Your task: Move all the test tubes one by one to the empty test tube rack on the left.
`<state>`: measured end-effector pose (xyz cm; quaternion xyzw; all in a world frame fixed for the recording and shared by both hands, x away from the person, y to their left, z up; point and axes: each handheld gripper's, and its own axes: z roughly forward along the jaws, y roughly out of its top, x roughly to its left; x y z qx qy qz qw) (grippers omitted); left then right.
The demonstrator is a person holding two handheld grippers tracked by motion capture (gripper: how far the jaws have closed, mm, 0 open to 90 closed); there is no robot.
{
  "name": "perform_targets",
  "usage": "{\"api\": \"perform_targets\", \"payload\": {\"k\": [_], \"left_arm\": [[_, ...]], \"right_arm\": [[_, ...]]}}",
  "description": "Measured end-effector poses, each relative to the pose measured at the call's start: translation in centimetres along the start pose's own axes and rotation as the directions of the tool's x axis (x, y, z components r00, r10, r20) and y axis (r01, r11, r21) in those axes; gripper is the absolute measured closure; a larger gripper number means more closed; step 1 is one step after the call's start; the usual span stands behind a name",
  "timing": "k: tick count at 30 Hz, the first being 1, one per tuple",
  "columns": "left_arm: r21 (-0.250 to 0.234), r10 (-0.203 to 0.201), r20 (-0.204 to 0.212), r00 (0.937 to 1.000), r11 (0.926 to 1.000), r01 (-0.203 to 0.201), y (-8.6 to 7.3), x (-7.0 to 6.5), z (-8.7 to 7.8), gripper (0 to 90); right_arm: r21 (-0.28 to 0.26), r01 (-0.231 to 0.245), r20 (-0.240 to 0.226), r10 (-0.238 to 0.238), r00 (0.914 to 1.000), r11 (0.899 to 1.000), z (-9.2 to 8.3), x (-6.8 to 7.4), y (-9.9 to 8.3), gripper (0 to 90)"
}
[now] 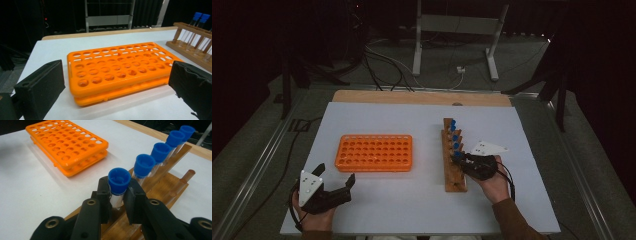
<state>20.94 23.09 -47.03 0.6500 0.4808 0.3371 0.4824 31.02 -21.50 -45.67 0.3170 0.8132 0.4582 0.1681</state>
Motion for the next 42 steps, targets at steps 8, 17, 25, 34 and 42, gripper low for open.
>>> {"api": "perform_targets", "payload": {"k": [8,17,25,34,42], "left_arm": [[0.024,0.034,0.072,0.9968,0.9991,-0.036,1.6,-1.5,0.9,1.3],[0.025,0.059,0.191,0.9798,0.9975,-0.065,3.7,-3.3,2.9,1.3],[0.002,0.118,0.272,0.9551,0.9924,-0.123,5.4,-5.6,4.6,1.3],[-0.015,0.142,0.315,0.9384,0.9894,-0.145,6.3,-7.2,6.3,1.3],[-0.016,0.154,0.349,0.9244,0.9872,-0.159,6.7,-8.5,7.5,2.4]], "right_arm": [[-0.010,-0.023,-0.009,0.023,0.9997,1.000,-0.8,-0.2,0.9,76.1],[0.005,-0.017,-0.016,0.017,0.9997,1.000,-1.5,0.0,2.3,76.2],[0.013,0.002,-0.010,-0.002,0.9999,1.000,-2.5,-0.1,3.6,76.2],[-0.001,0.016,-0.024,-0.016,0.9996,1.000,-3.4,-0.2,5.3,76.2],[-0.026,0.026,-0.046,-0.027,0.9986,0.999,-3.2,0.4,6.4,76.2]]}}
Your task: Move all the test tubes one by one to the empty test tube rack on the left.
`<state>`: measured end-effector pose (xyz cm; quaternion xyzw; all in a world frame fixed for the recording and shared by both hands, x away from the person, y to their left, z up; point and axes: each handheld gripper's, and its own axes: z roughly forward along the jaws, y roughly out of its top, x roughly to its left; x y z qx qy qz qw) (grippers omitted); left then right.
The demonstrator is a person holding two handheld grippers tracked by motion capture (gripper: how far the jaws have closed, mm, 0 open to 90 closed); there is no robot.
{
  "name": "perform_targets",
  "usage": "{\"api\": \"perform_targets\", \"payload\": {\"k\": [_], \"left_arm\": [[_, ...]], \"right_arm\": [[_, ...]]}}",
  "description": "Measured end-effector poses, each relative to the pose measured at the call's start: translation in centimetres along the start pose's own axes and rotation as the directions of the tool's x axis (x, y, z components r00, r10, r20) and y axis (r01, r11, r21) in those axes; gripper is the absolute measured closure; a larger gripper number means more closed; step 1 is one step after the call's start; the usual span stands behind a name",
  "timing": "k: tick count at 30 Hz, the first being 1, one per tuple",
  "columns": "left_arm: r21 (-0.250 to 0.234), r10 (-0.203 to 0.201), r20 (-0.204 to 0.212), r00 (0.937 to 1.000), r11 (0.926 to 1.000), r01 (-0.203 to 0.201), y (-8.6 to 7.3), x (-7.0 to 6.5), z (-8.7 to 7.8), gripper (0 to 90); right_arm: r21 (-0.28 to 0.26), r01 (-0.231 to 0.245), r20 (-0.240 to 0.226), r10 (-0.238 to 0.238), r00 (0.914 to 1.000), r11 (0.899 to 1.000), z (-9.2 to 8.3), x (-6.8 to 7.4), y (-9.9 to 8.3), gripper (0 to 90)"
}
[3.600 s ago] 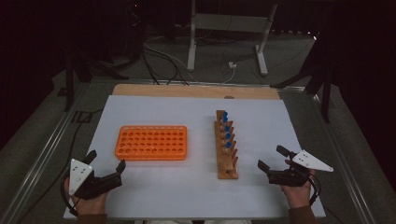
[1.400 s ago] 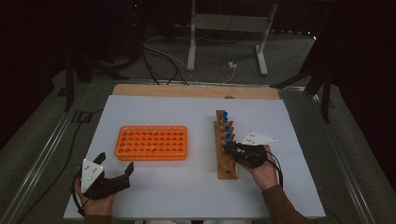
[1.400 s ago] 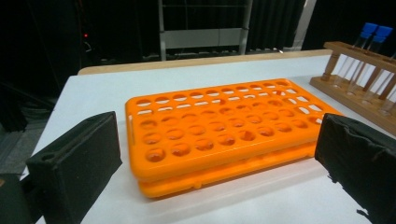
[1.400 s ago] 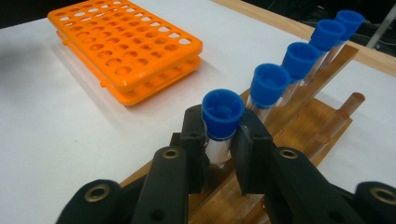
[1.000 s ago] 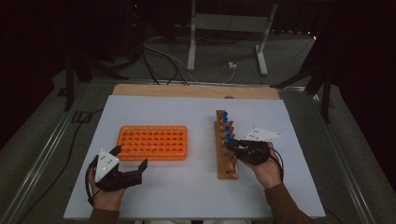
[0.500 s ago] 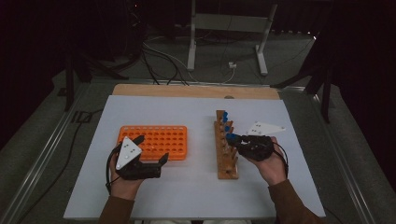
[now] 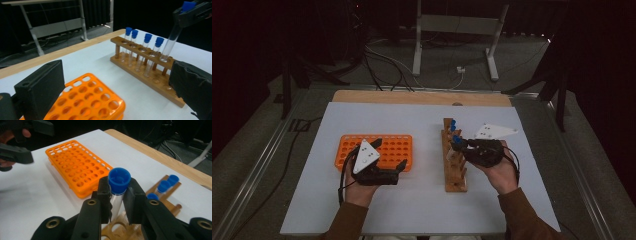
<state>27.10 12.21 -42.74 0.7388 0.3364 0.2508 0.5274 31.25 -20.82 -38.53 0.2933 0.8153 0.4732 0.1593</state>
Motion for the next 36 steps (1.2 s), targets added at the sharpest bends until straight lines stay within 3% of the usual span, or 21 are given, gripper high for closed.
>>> {"api": "perform_targets", "payload": {"k": [13,17,18,19,26,32,36], "left_arm": [[0.039,0.022,0.089,0.9958,0.9989,-0.026,0.8,-2.7,3.9,9.2],[0.029,0.034,0.115,0.9928,0.9989,-0.037,0.8,-3.5,4.9,20.3],[0.027,0.038,0.124,0.9915,0.9988,-0.041,0.8,-3.7,5.1,29.1],[0.027,0.041,0.131,0.9906,0.9986,-0.045,0.8,-3.8,5.3,29.1],[0.021,0.063,0.180,0.9817,0.9975,-0.068,0.7,-4.4,6.0,61.3],[0.024,0.074,0.197,0.9776,0.9964,-0.081,0.6,-4.4,6.1,76.5],[0.022,0.089,0.204,0.9749,0.9952,-0.096,0.5,-4.5,6.1,77.7]], "right_arm": [[0.004,0.014,-0.064,-0.014,0.9978,1.000,2.5,1.9,0.9,76.2],[0.001,0.014,-0.087,-0.014,0.9961,1.000,3.1,2.5,1.1,76.2],[0.001,0.018,-0.094,-0.018,0.9954,1.000,3.3,2.8,1.2,76.2],[0.001,0.018,-0.094,-0.018,0.9954,1.000,3.3,2.8,1.2,76.2],[0.004,0.017,-0.115,-0.016,0.9933,1.000,3.8,3.2,1.2,76.2],[0.003,0.001,-0.130,0.000,0.9915,1.000,4.0,3.2,1.1,76.2],[0.007,0.000,-0.131,0.001,0.9914,1.000,4.1,3.2,1.1,76.0]]}}
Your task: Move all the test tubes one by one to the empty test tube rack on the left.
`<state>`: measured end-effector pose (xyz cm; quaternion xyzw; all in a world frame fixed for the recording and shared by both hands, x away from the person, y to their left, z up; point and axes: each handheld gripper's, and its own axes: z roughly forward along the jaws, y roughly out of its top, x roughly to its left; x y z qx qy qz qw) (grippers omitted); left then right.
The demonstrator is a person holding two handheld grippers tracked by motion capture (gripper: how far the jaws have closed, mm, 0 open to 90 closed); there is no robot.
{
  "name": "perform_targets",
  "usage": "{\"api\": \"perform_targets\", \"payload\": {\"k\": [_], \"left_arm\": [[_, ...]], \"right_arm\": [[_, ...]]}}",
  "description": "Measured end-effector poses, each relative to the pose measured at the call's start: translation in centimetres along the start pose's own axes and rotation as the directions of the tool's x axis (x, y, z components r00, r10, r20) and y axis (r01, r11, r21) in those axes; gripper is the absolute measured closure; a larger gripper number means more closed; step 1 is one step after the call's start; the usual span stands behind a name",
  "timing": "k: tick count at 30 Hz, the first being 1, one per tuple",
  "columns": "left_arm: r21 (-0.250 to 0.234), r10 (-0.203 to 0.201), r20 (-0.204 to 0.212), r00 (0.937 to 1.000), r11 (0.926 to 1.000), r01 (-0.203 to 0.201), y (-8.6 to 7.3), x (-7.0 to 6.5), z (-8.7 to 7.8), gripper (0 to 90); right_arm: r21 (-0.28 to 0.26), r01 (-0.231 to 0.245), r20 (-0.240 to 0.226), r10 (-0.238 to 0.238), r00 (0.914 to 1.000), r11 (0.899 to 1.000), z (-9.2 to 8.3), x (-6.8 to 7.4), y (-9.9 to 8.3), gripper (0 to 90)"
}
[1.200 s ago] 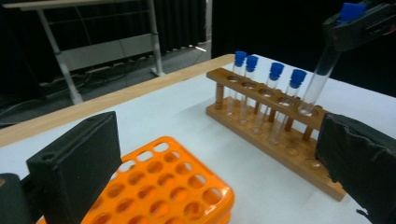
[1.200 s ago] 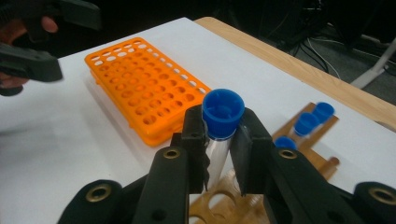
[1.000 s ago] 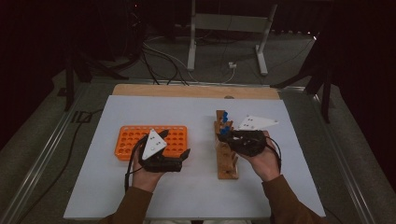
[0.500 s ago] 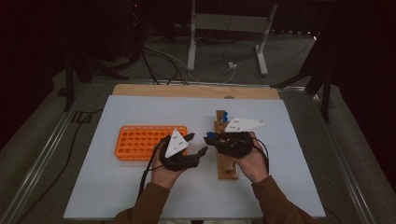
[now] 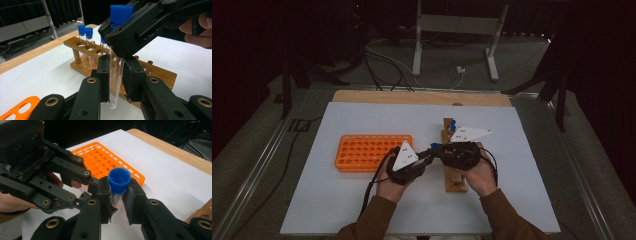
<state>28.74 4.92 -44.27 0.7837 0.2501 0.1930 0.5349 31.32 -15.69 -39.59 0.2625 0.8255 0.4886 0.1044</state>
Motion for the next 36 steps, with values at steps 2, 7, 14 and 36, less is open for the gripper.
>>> {"api": "perform_targets", "payload": {"k": [2,7,14,36], "left_arm": [[-0.001,-0.002,-0.004,1.0000,1.0000,0.002,0.0,0.0,0.0,78.0],[-0.001,-0.021,-0.021,0.9996,0.9998,0.021,-0.3,0.6,-0.2,78.1],[-0.014,-0.054,-0.055,0.9970,0.9985,0.054,-0.8,1.7,-1.1,78.0],[-0.021,-0.130,-0.159,0.9786,0.9915,0.128,-3.3,4.0,-2.2,78.0]], "right_arm": [[-0.005,-0.005,0.002,0.005,1.0000,1.000,-0.1,-0.1,0.0,73.3],[-0.036,-0.013,0.009,0.014,0.9999,0.999,-0.8,-0.4,-0.1,50.6],[-0.057,-0.020,0.089,0.026,0.9957,0.998,-1.9,-0.8,-0.6,20.3],[-0.132,-0.058,0.180,0.081,0.9804,0.990,-5.0,-2.7,-4.1,0.0]]}}
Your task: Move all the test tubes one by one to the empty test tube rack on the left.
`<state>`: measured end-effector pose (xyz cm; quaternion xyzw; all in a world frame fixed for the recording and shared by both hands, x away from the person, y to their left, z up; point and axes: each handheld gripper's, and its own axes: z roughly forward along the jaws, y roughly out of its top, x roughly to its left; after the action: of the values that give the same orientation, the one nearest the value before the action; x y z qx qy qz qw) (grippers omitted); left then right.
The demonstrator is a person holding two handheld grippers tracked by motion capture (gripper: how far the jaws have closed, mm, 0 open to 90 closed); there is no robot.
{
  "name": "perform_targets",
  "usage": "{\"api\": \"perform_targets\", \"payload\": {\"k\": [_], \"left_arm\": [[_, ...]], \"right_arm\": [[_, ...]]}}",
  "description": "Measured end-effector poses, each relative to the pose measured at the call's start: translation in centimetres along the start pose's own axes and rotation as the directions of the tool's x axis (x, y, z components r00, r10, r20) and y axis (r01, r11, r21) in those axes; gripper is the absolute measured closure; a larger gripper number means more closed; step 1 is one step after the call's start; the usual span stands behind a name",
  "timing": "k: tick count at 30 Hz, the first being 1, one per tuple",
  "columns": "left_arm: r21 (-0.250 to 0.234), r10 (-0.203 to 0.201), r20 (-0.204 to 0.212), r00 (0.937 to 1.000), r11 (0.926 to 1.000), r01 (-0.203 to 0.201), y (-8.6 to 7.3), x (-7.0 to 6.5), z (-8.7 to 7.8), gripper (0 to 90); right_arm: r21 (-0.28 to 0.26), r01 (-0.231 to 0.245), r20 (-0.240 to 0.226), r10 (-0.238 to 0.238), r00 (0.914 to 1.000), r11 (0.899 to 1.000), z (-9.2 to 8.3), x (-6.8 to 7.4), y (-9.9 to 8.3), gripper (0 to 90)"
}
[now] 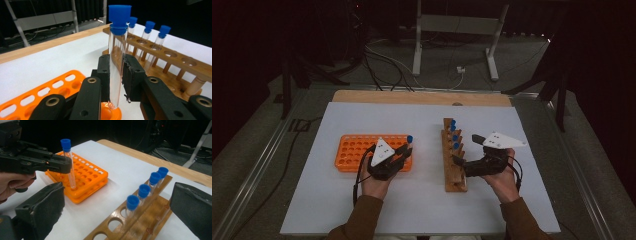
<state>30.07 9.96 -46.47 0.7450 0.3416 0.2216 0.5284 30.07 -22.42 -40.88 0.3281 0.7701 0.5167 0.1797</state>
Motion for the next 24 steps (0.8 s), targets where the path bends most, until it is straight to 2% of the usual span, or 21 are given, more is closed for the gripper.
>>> {"api": "perform_targets", "payload": {"k": [14,24], "left_arm": [[0.049,-0.016,-0.033,0.9993,0.9986,0.017,-2.0,0.5,0.4,78.0],[0.097,0.006,-0.044,0.9990,0.9952,-0.002,-2.7,0.3,0.9,78.1]], "right_arm": [[0.007,-0.012,0.004,0.012,0.9999,1.000,-0.4,-0.5,-1.1,0.0],[0.016,-0.013,0.000,0.013,0.9999,1.000,-0.4,-0.5,-1.4,0.0]]}}
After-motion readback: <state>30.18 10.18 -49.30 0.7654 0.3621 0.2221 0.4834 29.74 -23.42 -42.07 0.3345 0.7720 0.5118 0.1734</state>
